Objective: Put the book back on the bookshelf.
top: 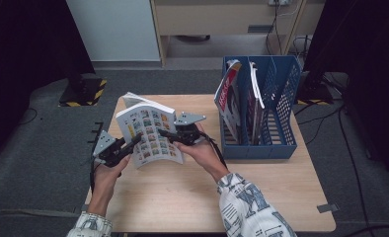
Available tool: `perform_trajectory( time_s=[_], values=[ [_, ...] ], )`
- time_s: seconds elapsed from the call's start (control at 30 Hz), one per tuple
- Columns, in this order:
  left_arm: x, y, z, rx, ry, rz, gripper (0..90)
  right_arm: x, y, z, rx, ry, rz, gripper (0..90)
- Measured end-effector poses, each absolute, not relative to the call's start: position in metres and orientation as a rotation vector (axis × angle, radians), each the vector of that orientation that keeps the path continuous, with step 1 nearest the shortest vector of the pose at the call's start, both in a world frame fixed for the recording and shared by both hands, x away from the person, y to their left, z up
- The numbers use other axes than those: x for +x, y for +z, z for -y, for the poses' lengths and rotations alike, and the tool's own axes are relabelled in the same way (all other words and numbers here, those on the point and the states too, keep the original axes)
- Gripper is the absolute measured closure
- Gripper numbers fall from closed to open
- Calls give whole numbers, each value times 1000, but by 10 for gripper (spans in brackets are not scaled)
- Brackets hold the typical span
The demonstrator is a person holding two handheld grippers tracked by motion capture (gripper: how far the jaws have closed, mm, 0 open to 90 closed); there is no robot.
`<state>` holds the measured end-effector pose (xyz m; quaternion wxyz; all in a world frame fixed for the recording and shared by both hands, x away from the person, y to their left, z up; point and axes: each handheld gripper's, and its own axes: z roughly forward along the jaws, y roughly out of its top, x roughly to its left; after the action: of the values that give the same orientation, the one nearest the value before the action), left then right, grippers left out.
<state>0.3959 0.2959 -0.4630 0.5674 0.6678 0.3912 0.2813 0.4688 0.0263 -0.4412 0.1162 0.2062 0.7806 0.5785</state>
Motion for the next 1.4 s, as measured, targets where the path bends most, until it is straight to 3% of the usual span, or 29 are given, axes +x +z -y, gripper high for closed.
perform_trajectory(
  time_s=[0.17, 0.6, 0.8, 1.27, 1.4],
  values=[
    [395, -465, -300, 1567, 667, -942, 625, 465, -441, -27, 604, 1698, -2278, 740],
    [393, -468, -306, 1566, 669, -962, 594, 457, -440, -26, 566, 1697, -2289, 739],
    [391, -468, -308, 1576, 654, -941, 680, 456, -441, -25, 551, 1698, -2284, 738],
    [392, -468, -308, 1566, 651, -949, 675, 457, -442, -27, 576, 1698, -2274, 739],
    [391, -468, -308, 1560, 647, -957, 633, 456, -440, -28, 603, 1699, -2272, 740]
  ],
)
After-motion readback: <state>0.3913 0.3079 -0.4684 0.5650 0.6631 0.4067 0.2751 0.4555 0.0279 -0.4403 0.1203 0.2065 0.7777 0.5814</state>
